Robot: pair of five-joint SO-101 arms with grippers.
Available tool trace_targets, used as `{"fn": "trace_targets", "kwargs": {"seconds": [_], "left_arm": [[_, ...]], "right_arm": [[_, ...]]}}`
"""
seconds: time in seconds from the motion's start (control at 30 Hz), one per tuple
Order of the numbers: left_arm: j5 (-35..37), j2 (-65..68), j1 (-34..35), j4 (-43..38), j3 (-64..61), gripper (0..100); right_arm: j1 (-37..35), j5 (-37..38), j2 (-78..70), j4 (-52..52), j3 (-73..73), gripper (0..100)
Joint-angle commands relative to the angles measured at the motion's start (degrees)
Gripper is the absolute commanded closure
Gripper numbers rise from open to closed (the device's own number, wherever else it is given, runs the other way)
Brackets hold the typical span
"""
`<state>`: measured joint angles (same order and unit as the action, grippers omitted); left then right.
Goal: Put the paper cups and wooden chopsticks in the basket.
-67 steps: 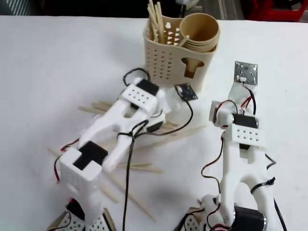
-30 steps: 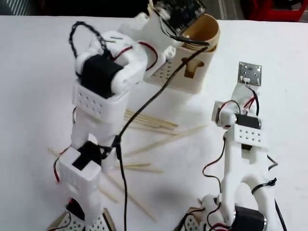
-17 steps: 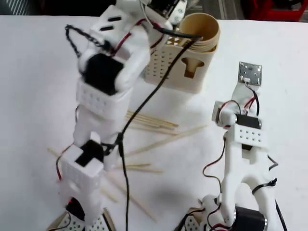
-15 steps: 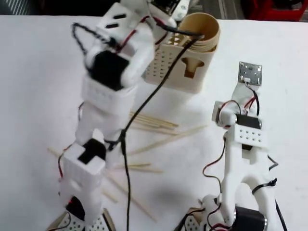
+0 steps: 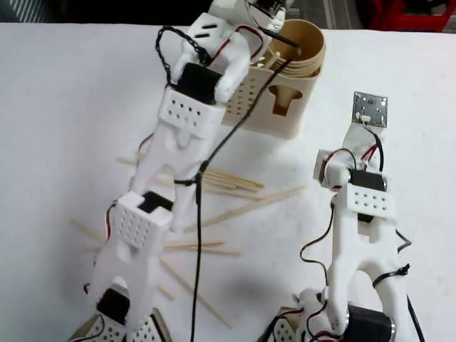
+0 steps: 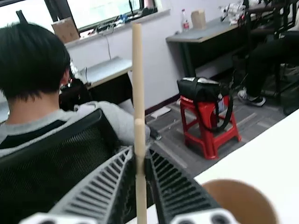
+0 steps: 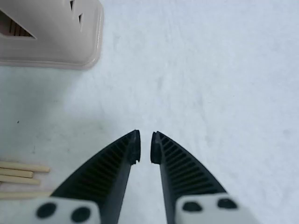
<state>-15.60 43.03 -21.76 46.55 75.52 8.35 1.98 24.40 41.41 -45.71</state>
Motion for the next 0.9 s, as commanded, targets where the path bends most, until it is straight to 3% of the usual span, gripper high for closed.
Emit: {"fn": "trace_targets", "kwargs": {"seconds": [0.0,0.47,0.73,0.87], "left_arm": [[0.6,-1.0,2.2,4.3,0.7,91],[0.0,-14.2,1.9,36.0,0.7,86],[-7.5,-15.2,1.7,52.6,0.4,81],[-8.8,-15.1,1.9,56.0,-1.0,77]], "right_arm": [[0.0,-0.1,0.1,-0.7,0.6,94.6],[0.1,-0.1,0.1,-0.7,0.5,94.6],[0.1,-0.1,0.1,-0.7,0.4,94.6],[0.1,-0.1,0.0,-0.7,0.4,94.6]]}}
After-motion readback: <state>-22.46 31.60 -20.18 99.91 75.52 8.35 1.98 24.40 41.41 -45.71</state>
